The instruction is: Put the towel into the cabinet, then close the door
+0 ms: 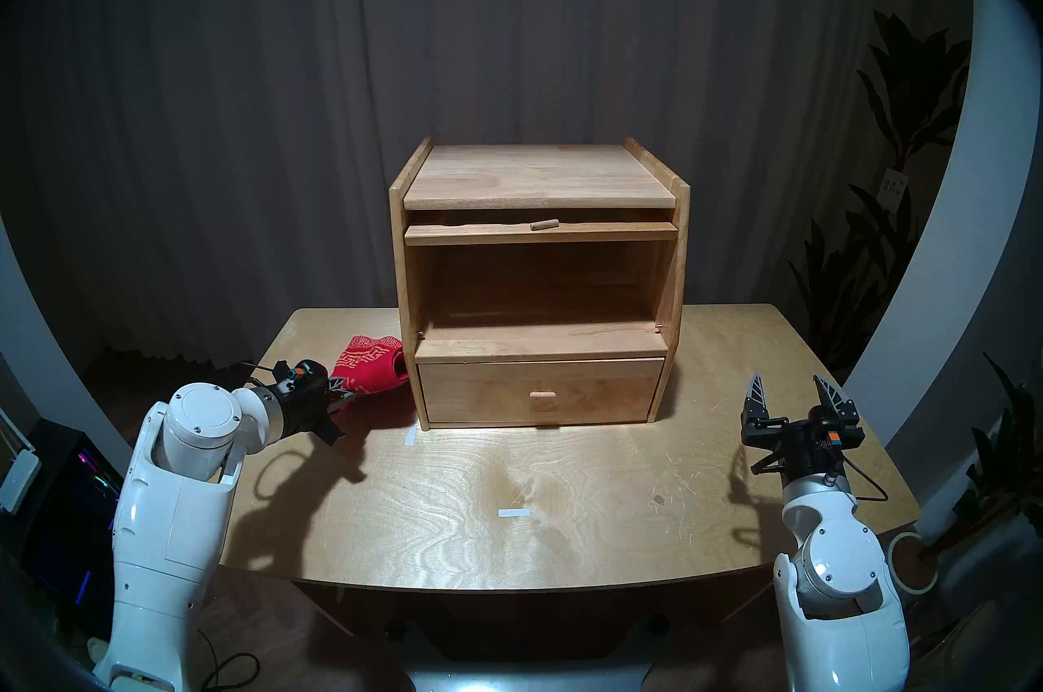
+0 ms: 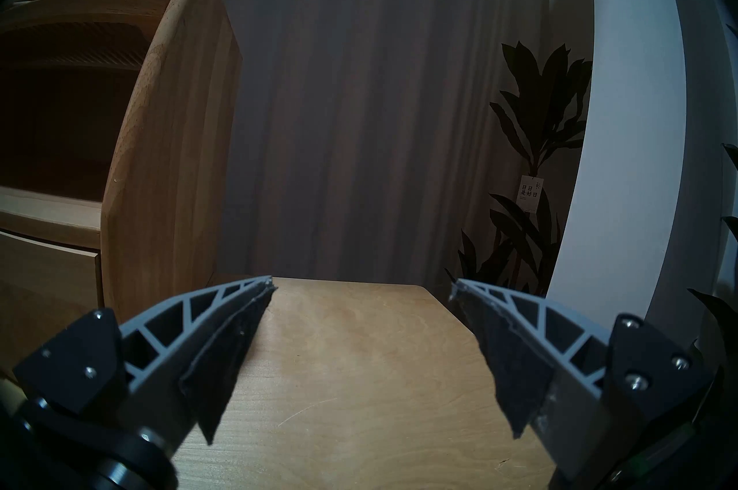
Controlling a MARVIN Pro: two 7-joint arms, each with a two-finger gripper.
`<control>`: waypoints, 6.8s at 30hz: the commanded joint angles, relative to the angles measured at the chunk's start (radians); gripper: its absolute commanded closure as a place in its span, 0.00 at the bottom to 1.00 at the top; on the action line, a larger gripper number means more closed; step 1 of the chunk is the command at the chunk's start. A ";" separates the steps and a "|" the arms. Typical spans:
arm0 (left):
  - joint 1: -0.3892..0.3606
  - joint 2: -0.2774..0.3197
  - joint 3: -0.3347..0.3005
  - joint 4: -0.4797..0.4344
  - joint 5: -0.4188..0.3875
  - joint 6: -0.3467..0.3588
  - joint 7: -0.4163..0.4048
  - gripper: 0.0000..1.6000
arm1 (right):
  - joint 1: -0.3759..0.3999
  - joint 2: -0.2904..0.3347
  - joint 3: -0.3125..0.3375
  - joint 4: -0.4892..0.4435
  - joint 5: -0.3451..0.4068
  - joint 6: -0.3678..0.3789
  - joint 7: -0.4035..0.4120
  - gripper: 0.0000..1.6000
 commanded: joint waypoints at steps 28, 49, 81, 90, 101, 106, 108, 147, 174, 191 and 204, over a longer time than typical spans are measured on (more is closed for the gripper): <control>0.156 -0.355 0.001 -0.415 -0.650 0.076 -0.261 1.00 | 0.016 0.001 0.001 0.005 -0.001 -0.006 0.002 0.00; 0.250 -0.420 0.322 -0.542 -0.877 -0.042 -0.042 1.00 | 0.010 -0.003 0.002 -0.020 -0.003 -0.009 0.004 0.00; -0.087 -0.425 0.531 -0.273 -0.238 -0.052 0.607 1.00 | 0.007 -0.006 0.003 -0.025 -0.004 -0.008 0.007 0.00; -0.124 -0.434 0.538 -0.243 -0.305 0.153 0.773 1.00 | 0.003 -0.008 0.004 -0.032 -0.005 -0.007 0.007 0.00; -0.158 -0.442 0.555 -0.135 -0.479 0.139 0.962 1.00 | -0.001 -0.009 0.004 -0.036 -0.006 -0.005 0.007 0.00; -0.185 -0.447 0.579 -0.152 -0.480 0.126 1.064 1.00 | -0.001 -0.009 0.004 -0.037 -0.006 -0.005 0.008 0.00; -0.187 -0.447 0.585 -0.160 -0.482 0.140 1.086 1.00 | -0.001 -0.010 0.004 -0.037 -0.007 -0.005 0.008 0.00; -0.420 -0.448 0.661 0.122 -0.315 0.243 1.115 1.00 | -0.001 -0.013 0.006 -0.039 -0.009 -0.004 0.010 0.00; -0.432 -0.428 0.645 0.119 -0.299 0.273 1.100 0.59 | -0.001 -0.015 0.007 -0.039 -0.010 -0.004 0.012 0.00; -0.228 -0.410 0.653 -0.128 -0.355 0.368 1.077 0.00 | 0.001 -0.016 0.008 -0.035 -0.011 -0.005 0.014 0.00; -0.204 -0.431 0.672 -0.271 -0.476 0.321 1.001 0.00 | 0.006 -0.016 0.009 -0.020 -0.011 -0.004 0.016 0.00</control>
